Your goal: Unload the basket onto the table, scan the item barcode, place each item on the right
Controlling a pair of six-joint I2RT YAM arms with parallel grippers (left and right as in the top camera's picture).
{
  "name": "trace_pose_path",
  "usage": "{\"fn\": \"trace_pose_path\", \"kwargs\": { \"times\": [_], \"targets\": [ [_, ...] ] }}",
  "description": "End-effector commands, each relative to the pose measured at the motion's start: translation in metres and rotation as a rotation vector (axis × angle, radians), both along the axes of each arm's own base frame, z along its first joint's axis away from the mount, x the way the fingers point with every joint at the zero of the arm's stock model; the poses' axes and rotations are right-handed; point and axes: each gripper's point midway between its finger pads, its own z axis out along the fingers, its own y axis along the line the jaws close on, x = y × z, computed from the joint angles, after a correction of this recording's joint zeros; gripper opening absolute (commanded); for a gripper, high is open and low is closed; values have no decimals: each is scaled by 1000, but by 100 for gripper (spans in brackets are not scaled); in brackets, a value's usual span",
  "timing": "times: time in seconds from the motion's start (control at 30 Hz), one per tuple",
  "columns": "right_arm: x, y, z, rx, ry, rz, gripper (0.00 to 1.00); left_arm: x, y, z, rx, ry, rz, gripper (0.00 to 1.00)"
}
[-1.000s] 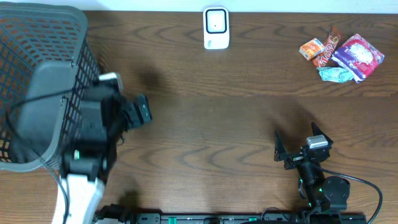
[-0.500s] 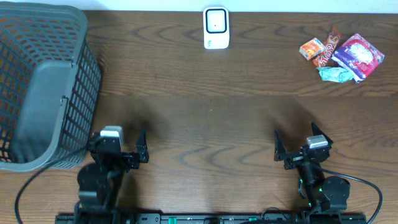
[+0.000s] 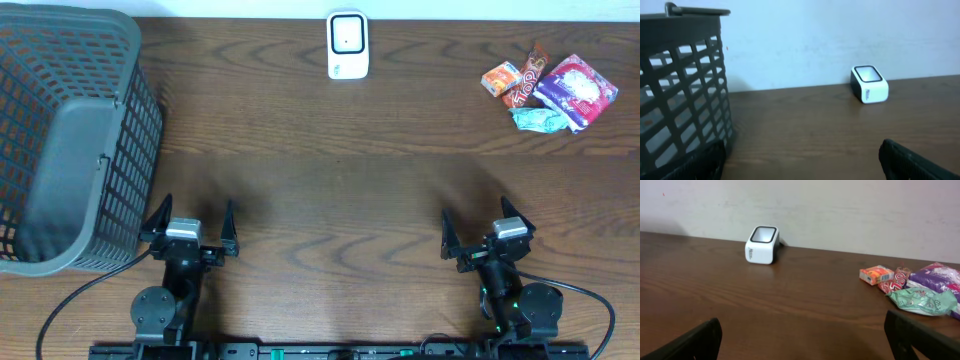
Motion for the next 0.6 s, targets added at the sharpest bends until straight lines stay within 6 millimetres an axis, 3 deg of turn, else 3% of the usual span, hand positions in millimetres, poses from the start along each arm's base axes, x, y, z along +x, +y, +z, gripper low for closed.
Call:
{"fn": "trace_pose_path", "kwargs": {
  "times": [0.0, 0.17, 0.57],
  "targets": [
    [0, -3, -1, -15, -4, -14, 99, 2, 0, -11, 22, 7, 1, 98],
    [0, -3, -1, -15, -4, -14, 99, -1, 0, -48, 27, 156, -5, 98],
    [0, -3, -1, -15, -4, -14, 99, -1, 3, -48, -14, 161, 18, 98]
  ]
}}
